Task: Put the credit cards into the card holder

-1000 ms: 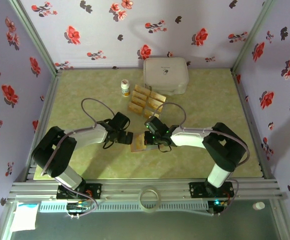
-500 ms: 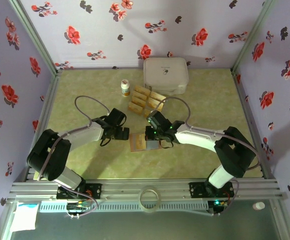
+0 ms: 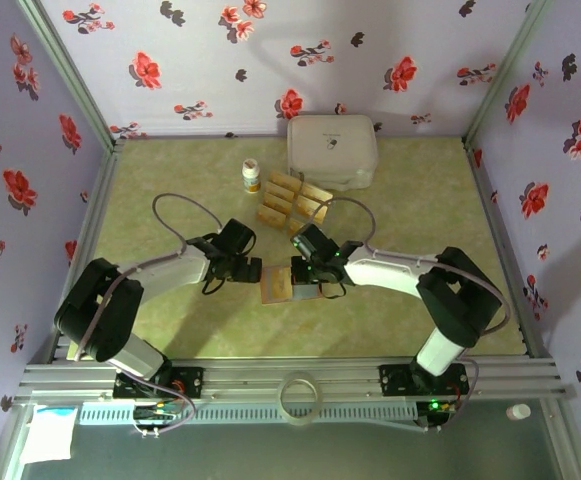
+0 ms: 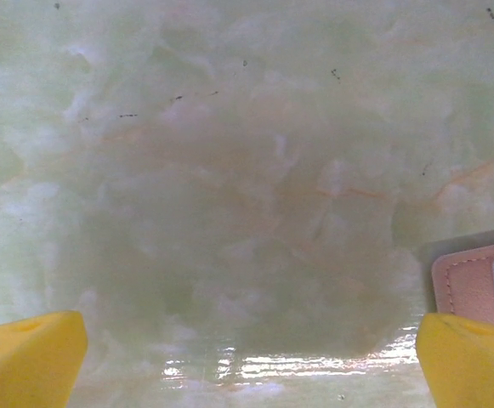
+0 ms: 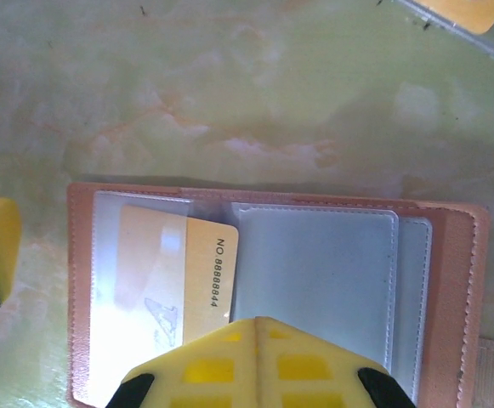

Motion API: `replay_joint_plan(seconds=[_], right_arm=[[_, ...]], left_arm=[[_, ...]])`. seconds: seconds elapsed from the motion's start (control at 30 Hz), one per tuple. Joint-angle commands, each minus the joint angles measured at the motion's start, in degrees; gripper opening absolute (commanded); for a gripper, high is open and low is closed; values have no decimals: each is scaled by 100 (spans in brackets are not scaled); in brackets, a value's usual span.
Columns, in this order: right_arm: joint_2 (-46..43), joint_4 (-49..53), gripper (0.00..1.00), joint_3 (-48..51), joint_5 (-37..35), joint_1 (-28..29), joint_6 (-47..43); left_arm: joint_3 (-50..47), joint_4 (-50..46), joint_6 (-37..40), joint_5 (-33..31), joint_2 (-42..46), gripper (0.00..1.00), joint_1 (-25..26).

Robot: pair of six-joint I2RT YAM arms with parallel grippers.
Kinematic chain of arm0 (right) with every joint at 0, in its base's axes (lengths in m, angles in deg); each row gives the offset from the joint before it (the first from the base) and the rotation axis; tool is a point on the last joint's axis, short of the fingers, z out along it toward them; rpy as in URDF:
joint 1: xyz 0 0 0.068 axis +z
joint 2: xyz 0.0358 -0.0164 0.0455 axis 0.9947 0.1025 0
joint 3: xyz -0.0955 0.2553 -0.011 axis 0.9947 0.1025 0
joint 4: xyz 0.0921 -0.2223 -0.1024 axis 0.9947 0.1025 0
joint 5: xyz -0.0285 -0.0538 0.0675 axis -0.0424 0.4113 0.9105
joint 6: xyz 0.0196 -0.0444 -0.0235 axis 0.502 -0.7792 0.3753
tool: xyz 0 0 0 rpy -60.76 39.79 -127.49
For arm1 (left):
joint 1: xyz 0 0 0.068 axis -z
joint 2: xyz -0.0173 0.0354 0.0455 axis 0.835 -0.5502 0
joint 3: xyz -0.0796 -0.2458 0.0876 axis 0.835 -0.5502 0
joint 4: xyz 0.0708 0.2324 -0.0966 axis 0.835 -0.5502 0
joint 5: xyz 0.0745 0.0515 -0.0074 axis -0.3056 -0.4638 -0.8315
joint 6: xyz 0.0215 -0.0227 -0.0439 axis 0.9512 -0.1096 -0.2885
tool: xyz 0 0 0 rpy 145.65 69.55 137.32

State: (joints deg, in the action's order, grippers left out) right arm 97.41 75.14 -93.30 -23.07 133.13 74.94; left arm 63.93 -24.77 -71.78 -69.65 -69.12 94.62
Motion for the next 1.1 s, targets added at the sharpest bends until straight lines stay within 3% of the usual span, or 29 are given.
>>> replay_joint_plan(seconds=[0.0, 1.07], right_arm=[[173, 35, 0, -187, 64, -24, -87], [728, -93, 0, -581, 354, 38, -38]], left_arm=[[-27, -277, -190, -141, -169, 100, 45], [172, -185, -5, 57, -659, 100, 186]])
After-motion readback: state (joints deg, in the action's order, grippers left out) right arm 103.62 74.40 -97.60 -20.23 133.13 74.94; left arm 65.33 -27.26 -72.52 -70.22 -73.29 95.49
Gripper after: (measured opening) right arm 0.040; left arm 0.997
